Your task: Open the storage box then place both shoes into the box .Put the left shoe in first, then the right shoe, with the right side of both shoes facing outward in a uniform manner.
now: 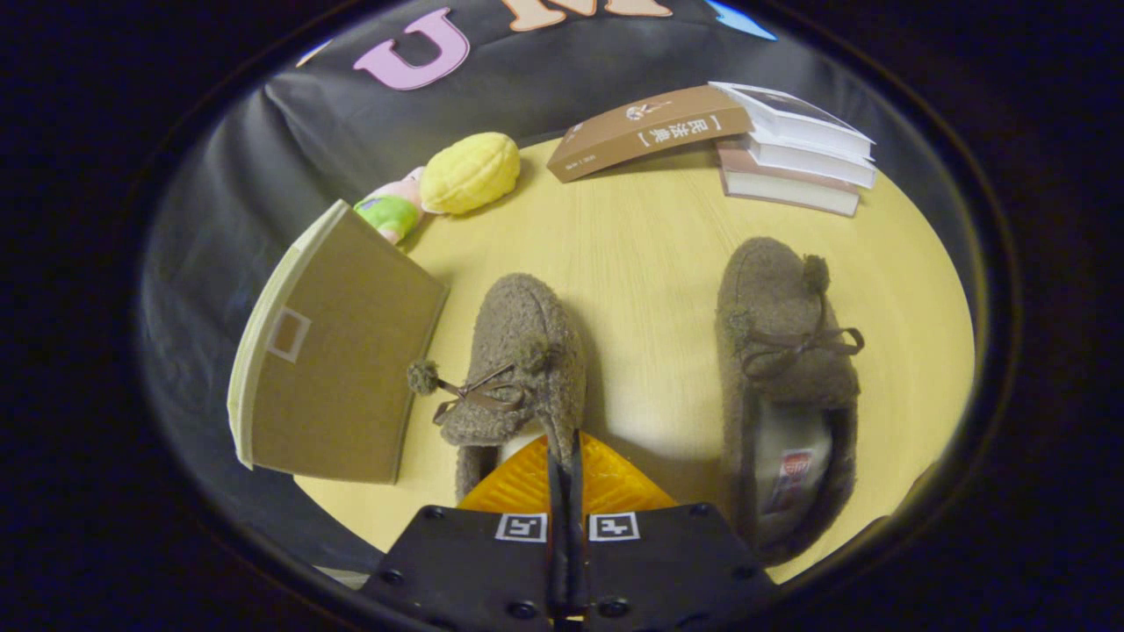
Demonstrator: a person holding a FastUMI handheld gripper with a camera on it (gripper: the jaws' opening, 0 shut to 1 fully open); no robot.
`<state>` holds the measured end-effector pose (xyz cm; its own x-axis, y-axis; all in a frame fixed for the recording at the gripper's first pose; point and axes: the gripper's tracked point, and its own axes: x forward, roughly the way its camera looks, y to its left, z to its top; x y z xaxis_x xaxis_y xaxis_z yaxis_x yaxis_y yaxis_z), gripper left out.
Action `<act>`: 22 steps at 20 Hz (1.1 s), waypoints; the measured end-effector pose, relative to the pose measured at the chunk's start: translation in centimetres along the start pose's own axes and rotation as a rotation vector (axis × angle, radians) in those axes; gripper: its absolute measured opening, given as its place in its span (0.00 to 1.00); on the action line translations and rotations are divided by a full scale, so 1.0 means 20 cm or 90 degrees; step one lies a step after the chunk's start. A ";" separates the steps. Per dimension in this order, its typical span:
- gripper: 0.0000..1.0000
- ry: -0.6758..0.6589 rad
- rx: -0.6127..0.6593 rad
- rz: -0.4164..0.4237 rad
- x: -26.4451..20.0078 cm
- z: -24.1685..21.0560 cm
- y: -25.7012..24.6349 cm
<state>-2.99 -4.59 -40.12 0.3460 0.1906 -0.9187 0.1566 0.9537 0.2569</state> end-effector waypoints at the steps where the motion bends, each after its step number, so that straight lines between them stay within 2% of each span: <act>1: 0.04 -0.002 0.020 0.010 -0.02 0.01 0.04; 6: 0.04 -0.032 0.095 0.057 -0.17 0.12 0.25; 10: 0.04 -0.064 0.103 0.103 -0.31 0.25 0.52; 15: 0.04 -0.128 0.123 0.130 -0.41 0.46 0.81; 19: 0.03 -0.127 0.116 0.159 -0.38 0.50 1.09; 22: 0.03 -0.101 0.108 0.153 -0.25 0.46 1.25</act>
<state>7.64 16.19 -26.36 0.5294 0.3543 -0.7709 0.2007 0.8305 0.5195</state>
